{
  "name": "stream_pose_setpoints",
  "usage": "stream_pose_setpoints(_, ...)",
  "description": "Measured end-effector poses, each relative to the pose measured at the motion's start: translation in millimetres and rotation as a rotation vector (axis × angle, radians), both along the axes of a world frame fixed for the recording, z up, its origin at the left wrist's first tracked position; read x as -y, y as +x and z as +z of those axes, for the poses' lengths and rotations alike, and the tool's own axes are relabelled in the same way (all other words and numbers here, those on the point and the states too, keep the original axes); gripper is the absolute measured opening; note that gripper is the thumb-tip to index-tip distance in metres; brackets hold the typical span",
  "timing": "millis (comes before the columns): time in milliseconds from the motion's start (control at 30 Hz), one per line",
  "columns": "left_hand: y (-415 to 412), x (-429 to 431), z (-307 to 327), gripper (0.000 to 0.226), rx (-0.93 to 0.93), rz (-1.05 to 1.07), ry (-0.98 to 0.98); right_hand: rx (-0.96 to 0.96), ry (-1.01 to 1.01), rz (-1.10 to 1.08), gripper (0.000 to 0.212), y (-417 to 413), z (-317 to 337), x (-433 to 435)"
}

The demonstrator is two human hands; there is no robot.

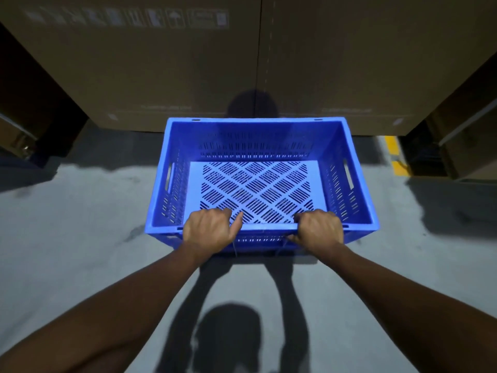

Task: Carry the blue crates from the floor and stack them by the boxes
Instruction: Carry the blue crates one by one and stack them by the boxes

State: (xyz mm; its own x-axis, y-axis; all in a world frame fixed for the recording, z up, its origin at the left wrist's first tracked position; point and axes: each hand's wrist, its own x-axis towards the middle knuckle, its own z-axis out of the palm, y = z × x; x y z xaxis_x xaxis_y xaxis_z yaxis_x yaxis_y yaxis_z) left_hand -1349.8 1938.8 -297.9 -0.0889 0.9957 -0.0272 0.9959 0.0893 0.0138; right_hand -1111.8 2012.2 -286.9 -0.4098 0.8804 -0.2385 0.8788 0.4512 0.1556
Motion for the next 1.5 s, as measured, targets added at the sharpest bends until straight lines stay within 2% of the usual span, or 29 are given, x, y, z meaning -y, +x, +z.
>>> stream_pose_setpoints(100, 1, 1, -5, 0.063, -0.011, -0.014, -0.049, 0.06, 0.032, -0.102, 0.051, -7, -6, 10)
stream_pose_setpoints(200, 7, 2, 4, 0.067, -0.012, 0.007, -0.12, 0.019, 0.033, -0.285, 0.044, -16, -2, 21)
stream_pose_setpoints(233, 8, 2, 6, 0.063, -0.027, 0.025, -0.147, 0.001, -0.022, -0.307, 0.052, -18, 1, 21)
stream_pose_setpoints(333, 6, 6, 17, 0.062, 0.039, 0.081, -0.255, -0.041, -0.266, -0.288, 0.102, -14, 24, 19)
stream_pose_setpoints(400, 2, 17, 29, 0.066, 0.056, 0.051, -0.232, -0.107, -0.297, -0.242, 0.115, -11, 42, 26)
stream_pose_setpoints(533, -7, 44, 82, 0.074, 0.025, -0.123, -0.147, -0.232, -0.214, -0.184, 0.113, -16, 92, 49)
stream_pose_setpoints(633, -10, 56, 154, 0.078, 0.069, -0.137, -0.093, -0.311, -0.159, -0.206, 0.109, -22, 150, 72)
stream_pose_setpoints(867, -13, 127, 365, 0.067, 0.273, -0.115, 0.081, -0.612, -0.091, -0.216, 0.099, -53, 342, 176)
stream_pose_setpoints(1067, -19, 220, 522, 0.068, 0.444, -0.233, 0.175, -0.934, 0.054, -0.303, 0.086, -59, 501, 290)
stream_pose_setpoints(1200, -24, 280, 574, 0.06, 0.621, -0.225, 0.323, -1.096, 0.174, -0.385, 0.082, -52, 573, 351)
stream_pose_setpoints(1300, -23, 311, 598, 0.054, 0.714, -0.184, 0.405, -1.162, 0.216, -0.393, 0.078, -42, 601, 389)
stream_pose_setpoints(1500, 11, 349, 647, 0.053, 0.697, -0.165, 0.524, -1.263, 0.24, -0.382, 0.077, -10, 636, 424)
